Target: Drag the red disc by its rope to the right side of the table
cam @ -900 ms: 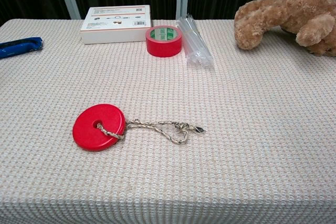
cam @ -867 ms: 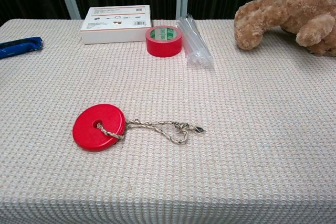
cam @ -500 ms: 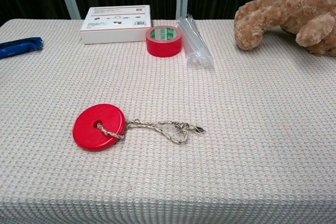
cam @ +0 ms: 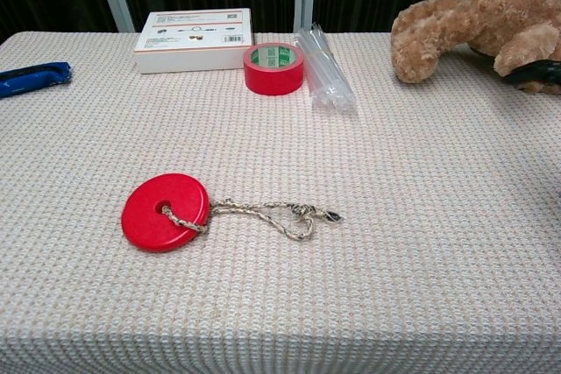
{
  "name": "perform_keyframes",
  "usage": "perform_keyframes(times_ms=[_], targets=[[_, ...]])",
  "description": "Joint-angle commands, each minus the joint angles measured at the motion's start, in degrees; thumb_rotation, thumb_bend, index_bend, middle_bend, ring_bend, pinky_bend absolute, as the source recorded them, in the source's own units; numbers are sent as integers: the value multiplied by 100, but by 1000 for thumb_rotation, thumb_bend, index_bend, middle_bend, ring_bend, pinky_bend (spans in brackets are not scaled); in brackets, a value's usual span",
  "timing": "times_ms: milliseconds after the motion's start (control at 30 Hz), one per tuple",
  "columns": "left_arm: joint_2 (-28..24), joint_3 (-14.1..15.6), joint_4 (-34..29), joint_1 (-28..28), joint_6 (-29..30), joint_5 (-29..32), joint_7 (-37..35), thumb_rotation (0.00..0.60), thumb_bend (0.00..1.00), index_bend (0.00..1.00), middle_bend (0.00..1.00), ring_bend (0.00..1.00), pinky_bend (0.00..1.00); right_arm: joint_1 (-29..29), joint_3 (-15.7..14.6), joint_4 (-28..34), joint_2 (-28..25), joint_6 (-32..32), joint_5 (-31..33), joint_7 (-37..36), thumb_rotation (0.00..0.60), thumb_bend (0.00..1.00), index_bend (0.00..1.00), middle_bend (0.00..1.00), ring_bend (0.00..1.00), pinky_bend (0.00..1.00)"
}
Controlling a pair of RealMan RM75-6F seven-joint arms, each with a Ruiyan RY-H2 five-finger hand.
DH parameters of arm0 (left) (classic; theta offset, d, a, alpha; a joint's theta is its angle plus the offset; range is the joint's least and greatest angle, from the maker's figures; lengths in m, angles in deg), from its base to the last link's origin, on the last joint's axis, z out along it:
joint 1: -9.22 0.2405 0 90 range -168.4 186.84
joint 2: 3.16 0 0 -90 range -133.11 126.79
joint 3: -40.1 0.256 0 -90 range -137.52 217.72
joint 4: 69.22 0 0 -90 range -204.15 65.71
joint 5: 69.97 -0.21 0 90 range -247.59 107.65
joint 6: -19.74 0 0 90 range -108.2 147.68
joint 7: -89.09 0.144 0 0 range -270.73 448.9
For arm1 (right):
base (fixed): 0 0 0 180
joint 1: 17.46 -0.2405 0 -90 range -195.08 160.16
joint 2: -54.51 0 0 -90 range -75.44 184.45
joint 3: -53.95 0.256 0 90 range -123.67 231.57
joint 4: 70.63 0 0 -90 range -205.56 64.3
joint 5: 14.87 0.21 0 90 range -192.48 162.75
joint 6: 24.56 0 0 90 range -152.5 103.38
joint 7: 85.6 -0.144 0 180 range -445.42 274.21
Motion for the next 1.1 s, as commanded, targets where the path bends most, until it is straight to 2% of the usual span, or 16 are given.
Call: perform_keyframes(times_ms=[33,200,467,767,1100], targets=[[2,3,15,8,5,2,-31,600,13,139,134,24,119,-576,224,300,602,595,211,628,600,113,0,43,0,0],[-6,2,73,28,10,30,-111,600,13,139,134,24,119,-1086,460,92,1353,1056,616,1228,600,130,1,113,0,0],[36,7,227,71,7,92,-258,600,13,139,134,24,120,-1533,561,-165,2166,1308,1238,1914,600,138,62,190,0,0],[80,-6,377,108,14,149,-377,600,13,139,134,24,120,-1806,413,-580,2792,1339,1528,2202,600,154,121,252,0,0],[97,-19,484,137,23,178,-488,600,13,139,134,24,119,-1941,250,-823,3072,1227,1422,2100,600,170,218,319,0,0]])
